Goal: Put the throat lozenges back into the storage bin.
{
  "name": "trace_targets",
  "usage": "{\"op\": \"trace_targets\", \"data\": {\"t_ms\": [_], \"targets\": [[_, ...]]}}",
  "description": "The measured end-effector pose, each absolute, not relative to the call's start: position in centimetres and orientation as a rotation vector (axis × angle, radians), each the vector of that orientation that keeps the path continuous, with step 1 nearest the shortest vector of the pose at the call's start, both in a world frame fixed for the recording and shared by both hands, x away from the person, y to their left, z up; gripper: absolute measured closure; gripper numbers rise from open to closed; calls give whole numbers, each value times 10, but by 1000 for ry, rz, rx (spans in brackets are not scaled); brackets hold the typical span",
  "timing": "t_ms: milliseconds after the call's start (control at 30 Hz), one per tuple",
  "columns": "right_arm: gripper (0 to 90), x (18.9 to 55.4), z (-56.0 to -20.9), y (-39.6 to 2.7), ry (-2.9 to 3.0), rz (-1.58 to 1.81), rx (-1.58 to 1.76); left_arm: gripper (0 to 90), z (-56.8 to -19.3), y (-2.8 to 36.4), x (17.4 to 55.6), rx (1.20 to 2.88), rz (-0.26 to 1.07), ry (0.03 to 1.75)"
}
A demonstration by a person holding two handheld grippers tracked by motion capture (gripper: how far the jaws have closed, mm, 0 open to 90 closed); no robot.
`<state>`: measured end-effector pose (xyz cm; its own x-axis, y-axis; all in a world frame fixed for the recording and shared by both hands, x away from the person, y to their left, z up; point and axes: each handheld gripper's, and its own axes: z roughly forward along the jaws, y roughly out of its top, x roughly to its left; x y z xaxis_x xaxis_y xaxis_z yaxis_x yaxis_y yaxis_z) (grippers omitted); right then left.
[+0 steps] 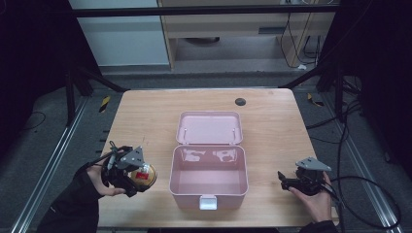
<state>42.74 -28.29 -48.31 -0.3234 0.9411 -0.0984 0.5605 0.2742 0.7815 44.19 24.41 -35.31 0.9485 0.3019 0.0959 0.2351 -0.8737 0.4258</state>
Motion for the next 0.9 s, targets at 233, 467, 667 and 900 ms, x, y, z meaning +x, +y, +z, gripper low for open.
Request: {"op": "trace_targets", "data": {"t_ms": [233, 467, 667, 900], "targets": [[52, 427, -483, -283, 1985, 879, 1349, 197, -333, 237, 449, 2663, 254, 376], [52, 427, -483, -283, 1983, 879, 1348, 197, -319, 226, 454, 2661, 275, 360], [52, 427, -483, -283, 1979, 880, 1351, 197, -310, 215, 458, 2661, 280, 331], [52, 428, -484, -283, 1985, 877, 1346, 198, -304, 200, 461, 2676, 274, 294]]}}
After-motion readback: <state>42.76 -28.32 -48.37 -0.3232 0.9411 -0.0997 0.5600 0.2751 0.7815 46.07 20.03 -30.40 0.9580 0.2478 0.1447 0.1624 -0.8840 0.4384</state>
